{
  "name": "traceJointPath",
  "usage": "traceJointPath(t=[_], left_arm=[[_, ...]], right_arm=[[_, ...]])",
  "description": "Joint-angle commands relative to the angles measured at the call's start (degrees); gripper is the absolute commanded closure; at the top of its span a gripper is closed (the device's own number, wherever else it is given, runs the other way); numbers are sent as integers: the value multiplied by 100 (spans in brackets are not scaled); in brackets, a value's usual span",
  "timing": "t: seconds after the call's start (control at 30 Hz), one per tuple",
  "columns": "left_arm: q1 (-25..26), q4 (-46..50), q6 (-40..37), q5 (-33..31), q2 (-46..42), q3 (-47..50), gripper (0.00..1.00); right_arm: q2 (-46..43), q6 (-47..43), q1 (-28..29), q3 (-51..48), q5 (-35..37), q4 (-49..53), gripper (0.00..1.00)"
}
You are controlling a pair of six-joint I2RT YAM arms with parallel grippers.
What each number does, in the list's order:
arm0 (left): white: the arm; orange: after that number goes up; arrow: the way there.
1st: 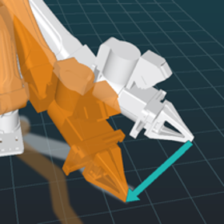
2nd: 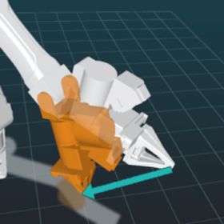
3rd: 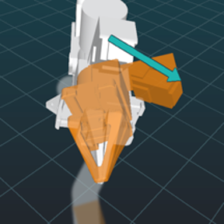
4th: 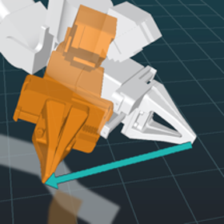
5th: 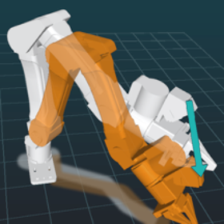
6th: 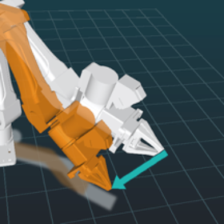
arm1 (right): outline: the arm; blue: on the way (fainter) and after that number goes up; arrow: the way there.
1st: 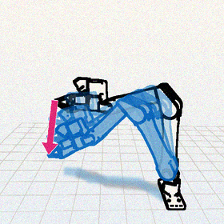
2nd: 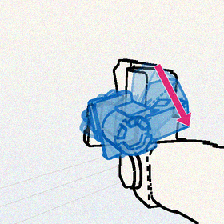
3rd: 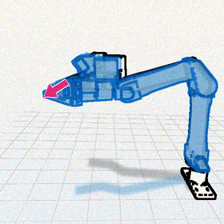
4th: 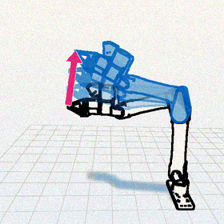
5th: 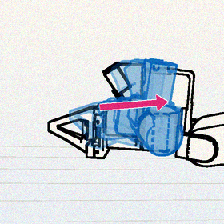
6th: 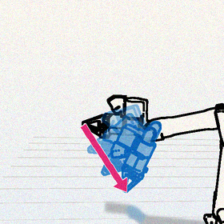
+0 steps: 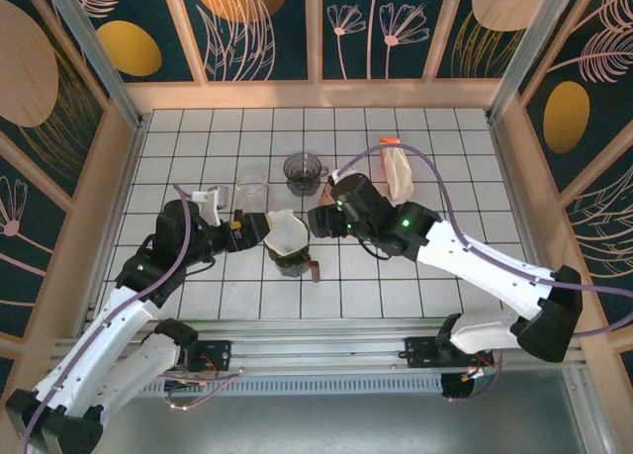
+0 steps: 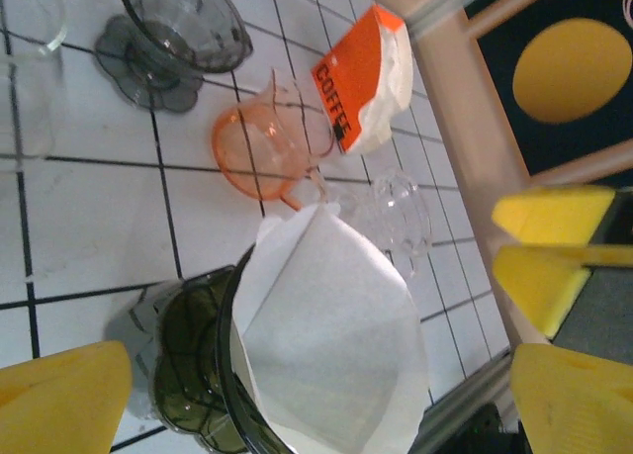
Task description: Place the coffee filter in the dripper
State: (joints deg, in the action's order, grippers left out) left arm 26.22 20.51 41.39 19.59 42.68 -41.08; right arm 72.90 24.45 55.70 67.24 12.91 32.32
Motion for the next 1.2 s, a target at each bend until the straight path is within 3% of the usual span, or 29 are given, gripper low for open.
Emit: traceJointPath(t=[0.0,0.33,0.53,0.6,0.77,0.93,1.17], left_arm=[[25,219,-27,-566,-116,-147,1],[15,442,-8,-2350,-382,94,1],[-131,-243,-393,-2488,455,270,2],[-239,-463,-506,-2495,795,287,8],[-786,-889,-609,-2355,1417,369,12],[-811,-1376,-682,-2148,1970,277,15],[-804,-1535,-910,-2449,2676,41,15]], right_arm=[[-292,216,-23,-304,282,-144,22],[-1291,559,-51,-1786,-48,-617,23],[-1348,511,-59,-1992,-291,-916,23],[-1363,468,-59,-2011,-343,-962,23],[-1600,390,-63,-2150,-411,-1045,23],[-1818,335,-98,-2353,-497,-1156,23],[-2236,297,-207,-2614,-577,-1227,23]])
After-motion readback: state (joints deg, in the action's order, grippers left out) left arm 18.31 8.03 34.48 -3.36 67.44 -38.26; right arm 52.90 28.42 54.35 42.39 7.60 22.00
